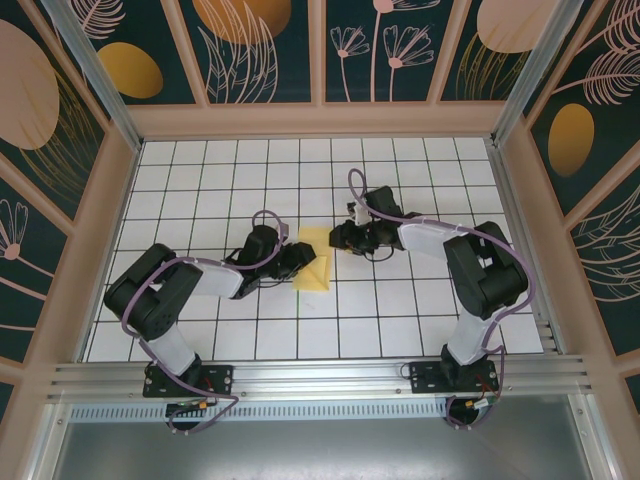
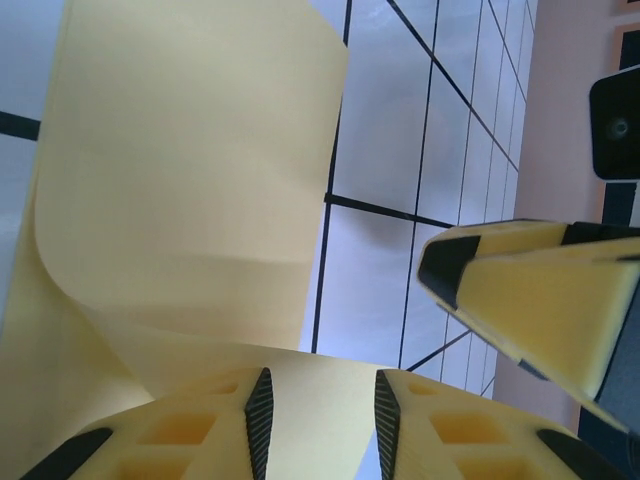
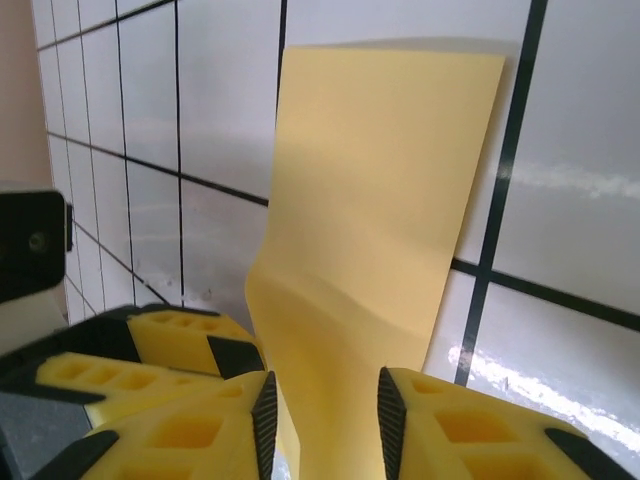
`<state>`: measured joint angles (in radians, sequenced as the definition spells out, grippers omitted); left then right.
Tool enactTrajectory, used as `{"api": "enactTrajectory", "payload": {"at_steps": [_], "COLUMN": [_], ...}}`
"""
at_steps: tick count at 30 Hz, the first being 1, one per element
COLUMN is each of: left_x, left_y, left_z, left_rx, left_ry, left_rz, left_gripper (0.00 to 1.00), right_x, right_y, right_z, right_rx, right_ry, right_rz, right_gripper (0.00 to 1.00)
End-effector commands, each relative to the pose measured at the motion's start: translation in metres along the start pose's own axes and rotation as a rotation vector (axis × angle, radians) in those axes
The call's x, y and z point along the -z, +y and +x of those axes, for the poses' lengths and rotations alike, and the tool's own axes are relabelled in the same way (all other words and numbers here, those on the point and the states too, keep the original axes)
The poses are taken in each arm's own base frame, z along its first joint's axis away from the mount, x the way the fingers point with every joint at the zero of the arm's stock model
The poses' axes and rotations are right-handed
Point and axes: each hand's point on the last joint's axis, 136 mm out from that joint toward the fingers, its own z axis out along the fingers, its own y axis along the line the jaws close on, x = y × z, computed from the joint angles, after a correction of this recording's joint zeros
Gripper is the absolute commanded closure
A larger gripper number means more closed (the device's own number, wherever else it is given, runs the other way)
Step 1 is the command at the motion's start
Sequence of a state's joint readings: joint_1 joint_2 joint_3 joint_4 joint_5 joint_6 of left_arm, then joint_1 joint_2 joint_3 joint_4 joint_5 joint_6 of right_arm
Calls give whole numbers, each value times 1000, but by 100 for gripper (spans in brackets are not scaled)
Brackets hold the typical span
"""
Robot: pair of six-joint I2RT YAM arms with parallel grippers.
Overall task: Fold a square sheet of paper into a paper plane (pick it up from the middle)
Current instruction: Fold the triangle a second time at the center of the table.
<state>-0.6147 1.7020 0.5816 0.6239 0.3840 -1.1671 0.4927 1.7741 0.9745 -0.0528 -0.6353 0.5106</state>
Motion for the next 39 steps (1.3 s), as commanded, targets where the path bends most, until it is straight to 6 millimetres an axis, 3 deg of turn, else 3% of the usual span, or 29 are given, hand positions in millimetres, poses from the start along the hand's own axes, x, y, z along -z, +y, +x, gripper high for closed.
{"api": "enactTrajectory", "payload": {"at_steps": [1, 11, 28, 33, 39], "left_x": [-7, -8, -7, -7, -5], "left_y": [3, 3, -1, -4, -22], "left_z": [-1, -1, -1, 0, 2], "left_rx": [-20, -18, -27, -28, -50], "left_ry": [4, 8, 8, 16, 35], "left_rz": [-19, -20, -9, 6, 76], "left_gripper": [65, 66, 67, 67, 68], "right_x": [5, -12, -23, -25, -29], "right_y": [14, 11, -2, 3, -11], "right_z": [14, 32, 34, 32, 31], "right_rx": [64, 70, 51, 57, 52], "right_ry": [45, 123, 143, 147, 136], "right_rz": [-49, -45, -12, -46, 11], "right_gripper": [63, 66, 68, 80, 95]}}
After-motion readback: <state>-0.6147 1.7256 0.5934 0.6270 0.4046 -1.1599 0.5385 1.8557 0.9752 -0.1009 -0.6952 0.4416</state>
